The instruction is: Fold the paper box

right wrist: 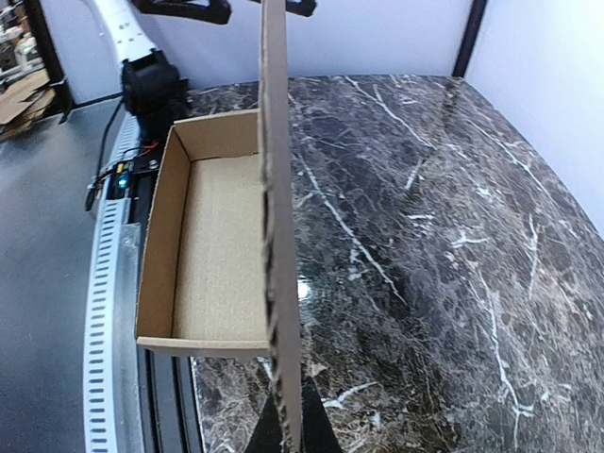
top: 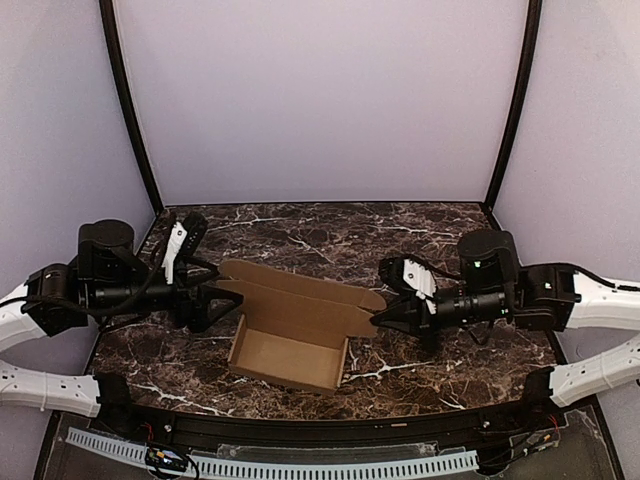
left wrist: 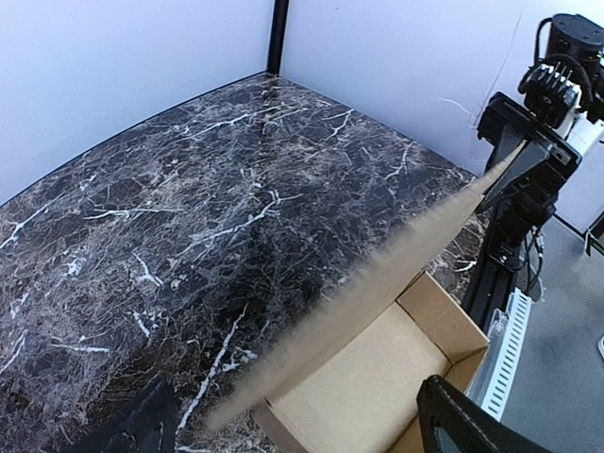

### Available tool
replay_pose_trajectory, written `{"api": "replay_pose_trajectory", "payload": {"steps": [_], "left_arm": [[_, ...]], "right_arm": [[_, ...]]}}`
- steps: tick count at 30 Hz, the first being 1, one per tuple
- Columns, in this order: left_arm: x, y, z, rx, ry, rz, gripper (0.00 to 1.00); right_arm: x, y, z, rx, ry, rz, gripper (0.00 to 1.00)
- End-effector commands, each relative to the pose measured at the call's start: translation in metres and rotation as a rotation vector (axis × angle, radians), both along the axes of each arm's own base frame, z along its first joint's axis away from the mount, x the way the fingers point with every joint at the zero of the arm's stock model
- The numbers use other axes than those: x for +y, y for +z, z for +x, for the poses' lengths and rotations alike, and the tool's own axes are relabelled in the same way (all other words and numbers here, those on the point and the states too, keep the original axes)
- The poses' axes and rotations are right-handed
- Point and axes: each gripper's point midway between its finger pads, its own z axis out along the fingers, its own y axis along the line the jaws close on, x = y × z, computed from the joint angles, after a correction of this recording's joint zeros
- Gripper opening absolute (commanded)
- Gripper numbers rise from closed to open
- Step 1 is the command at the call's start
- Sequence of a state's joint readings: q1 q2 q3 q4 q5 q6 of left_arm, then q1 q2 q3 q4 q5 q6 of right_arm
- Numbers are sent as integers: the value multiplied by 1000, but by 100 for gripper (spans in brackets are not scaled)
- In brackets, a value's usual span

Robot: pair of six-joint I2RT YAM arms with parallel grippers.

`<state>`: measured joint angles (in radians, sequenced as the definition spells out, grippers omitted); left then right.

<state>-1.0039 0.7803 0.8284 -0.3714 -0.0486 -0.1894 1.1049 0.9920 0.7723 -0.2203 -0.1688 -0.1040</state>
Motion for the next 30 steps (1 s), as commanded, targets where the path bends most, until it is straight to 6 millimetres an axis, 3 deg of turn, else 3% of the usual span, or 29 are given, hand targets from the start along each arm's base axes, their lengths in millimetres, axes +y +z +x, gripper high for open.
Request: {"api": "replay_pose_trajectory", "payload": {"steps": [1,9,16,23,30], "left_arm": [[12,10,-26,-2,-107,30,88],[26,11,-63,68,-231,11,80],[18,16,-84,100,-348,-56,71],[0,5,-92,159,-437,-56,56],[-1,2,-86,147,-419,-32,47]], "right_arm": [[1,12,-32,33,198,-21,0],[-9,31,-47,51,270,-14,0],[-10,42,-50,64,273,14,0],[-7,49,-48,61,270,24,0],[-7,47,-48,68,270,20,0]]}}
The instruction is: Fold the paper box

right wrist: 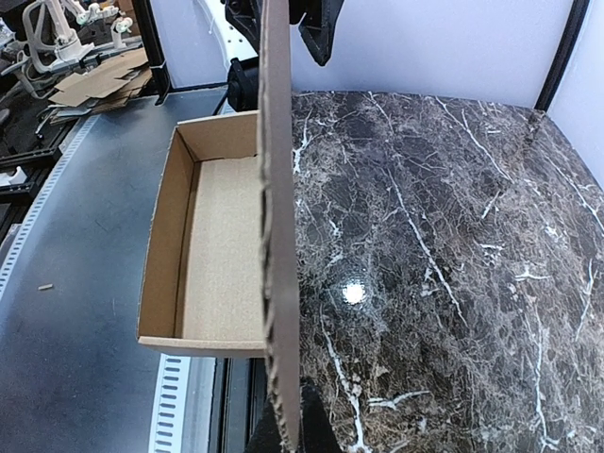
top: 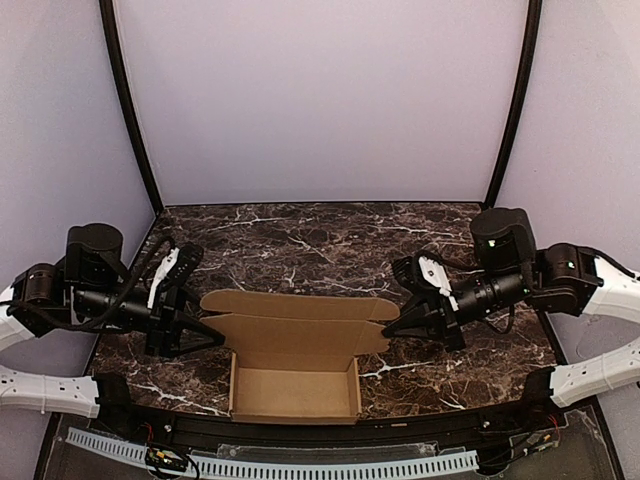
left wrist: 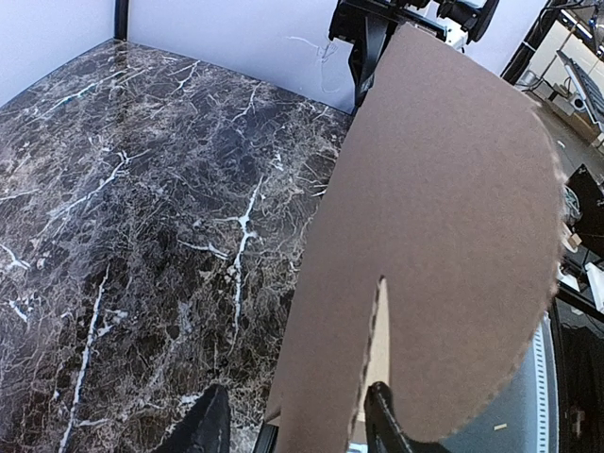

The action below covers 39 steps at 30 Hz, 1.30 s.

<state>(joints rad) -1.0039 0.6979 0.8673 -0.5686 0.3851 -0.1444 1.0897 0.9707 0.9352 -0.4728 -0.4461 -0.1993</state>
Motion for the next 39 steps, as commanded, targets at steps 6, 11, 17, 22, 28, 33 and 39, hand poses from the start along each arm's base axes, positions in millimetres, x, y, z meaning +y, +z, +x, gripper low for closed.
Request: {"api": "replay_pose_trajectory", "payload": {"steps": [6,11,17,22,28,33,39], "left_arm": [[8,10,2,-57,21,-26,45],[8,11,2,-63,21,-33,37],[6,9,3,-61,18,-34,29],[5,9,3,-66,15,-38,17],[1,5,5,-56,12,-28,1],[0,-2,15,-66,54,-4,1],[-4,-18,48,-89,204,60,1]], "right_arm": [[3,5,2,13,-3,9,0],[3,4,2,15,0,6,0],[3,6,2,15,-1,10,0],[3,7,2,13,-4,11,0],[3,8,7,4,-31,12,0],[4,5,19,-6,-101,9,0],[8,-7,40,7,-221,-6,0]]}}
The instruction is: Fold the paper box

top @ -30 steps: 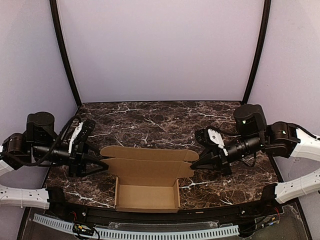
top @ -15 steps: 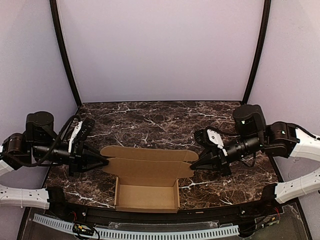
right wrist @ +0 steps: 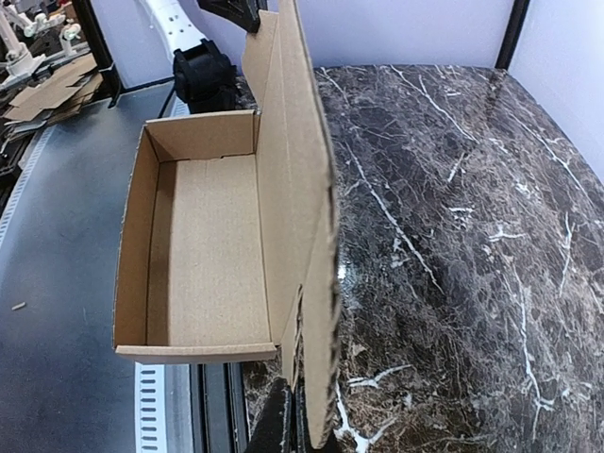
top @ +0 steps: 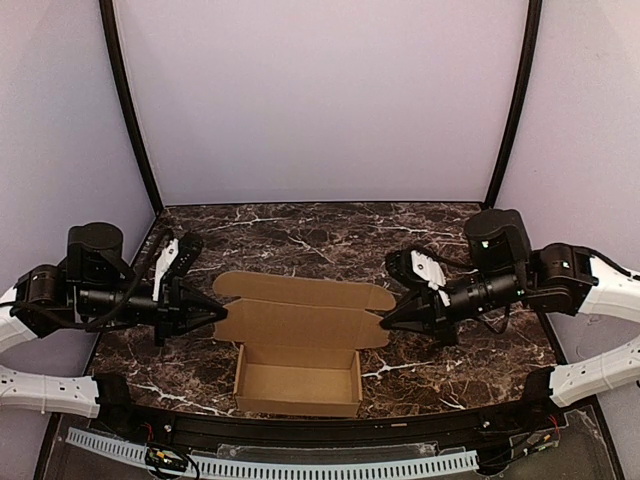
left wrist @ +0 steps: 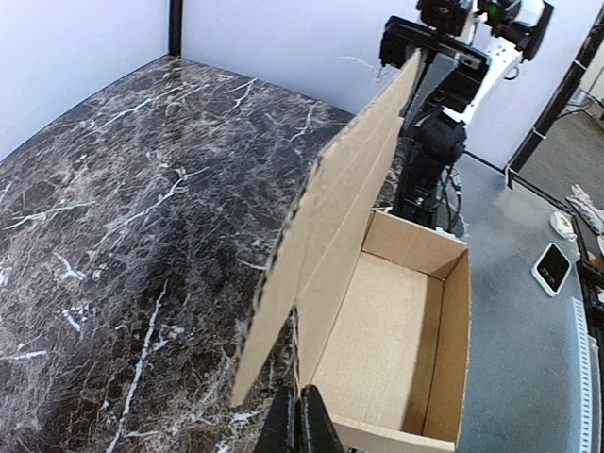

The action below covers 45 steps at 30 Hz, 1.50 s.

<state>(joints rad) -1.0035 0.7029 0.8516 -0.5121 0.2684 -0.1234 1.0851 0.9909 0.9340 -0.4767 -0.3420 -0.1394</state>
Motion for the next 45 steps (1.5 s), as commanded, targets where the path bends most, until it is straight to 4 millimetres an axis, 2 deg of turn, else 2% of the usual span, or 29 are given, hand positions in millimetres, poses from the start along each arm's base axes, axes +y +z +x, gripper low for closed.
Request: {"api": "replay_pose_trajectory", "payload": {"steps": [1,7,10,11,20,31,36,45], "left_arm": [[-6,-23,33,-5,144,61,1],[-20,-35,69,-16,284,64,1],[-29,-35,82,-20,332,40,1],[-33,-41,85,-6,338,50,1],[-68,-51,104,75,367,-4,1],[-80,-69,116,106,438,10,1],[-85,-77,123,111,485,11,1],[-86,-95,146,152,640,10,1]], "right_arm": [[11,3,23,-8,-114,45,0],[24,-6,42,26,-215,75,0],[31,-10,56,4,-294,64,0],[33,-10,61,-8,-318,59,0],[60,-26,96,-67,-533,23,0],[79,-32,131,-30,-787,78,0],[89,-36,139,13,-849,114,0],[102,-49,136,-3,-897,129,0]]}}
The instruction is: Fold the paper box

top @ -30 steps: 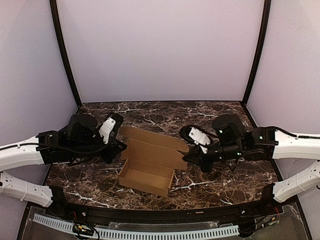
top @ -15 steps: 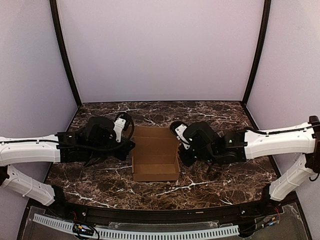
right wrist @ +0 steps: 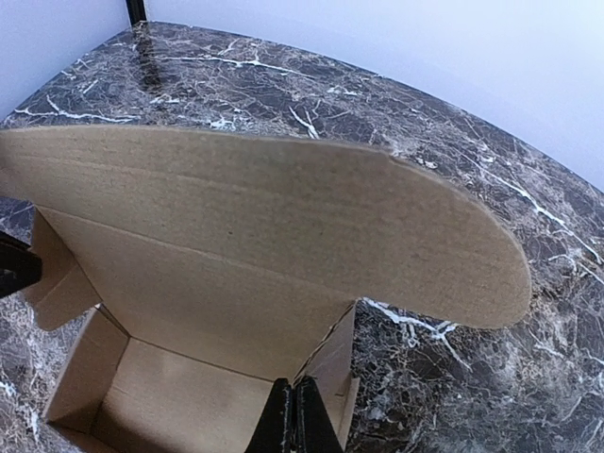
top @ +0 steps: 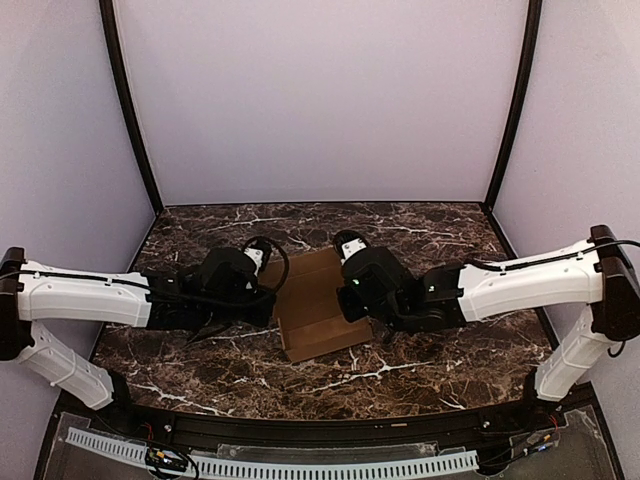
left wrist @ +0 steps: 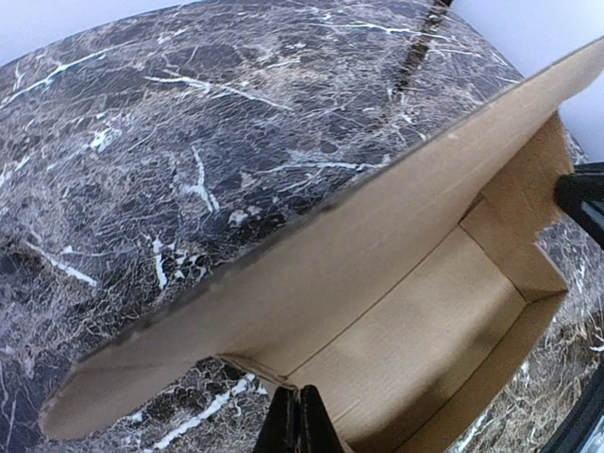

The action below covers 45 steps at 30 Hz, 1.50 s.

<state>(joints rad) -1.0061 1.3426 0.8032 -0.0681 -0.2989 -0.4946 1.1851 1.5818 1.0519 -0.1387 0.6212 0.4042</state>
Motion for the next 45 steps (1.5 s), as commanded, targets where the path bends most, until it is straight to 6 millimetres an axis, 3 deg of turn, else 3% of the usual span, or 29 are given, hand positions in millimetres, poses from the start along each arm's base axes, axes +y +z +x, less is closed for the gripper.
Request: {"api": "replay_pose_trajectory", "payload": {"steps": [1,10,20,29,36,45], "left_arm": [[-39,37,7,-37,-4,-178,1],[-34,23,18,-8,112,-166,1],[-50,14,17,72,127,-249,1],[-59,0,4,160,130,-336,1],[-66,-7,-3,168,130,-329,1],[-51,-1,-5,134,137,-286,1]], "right_arm": [[52,35,-20,-36,97,209,0],[35,5,-31,18,96,182,0],[23,-29,-39,69,63,166,0],[16,-28,-36,87,-27,288,0],[25,-24,-37,103,-36,364,0],[16,-36,-44,110,-3,301,0]]}}
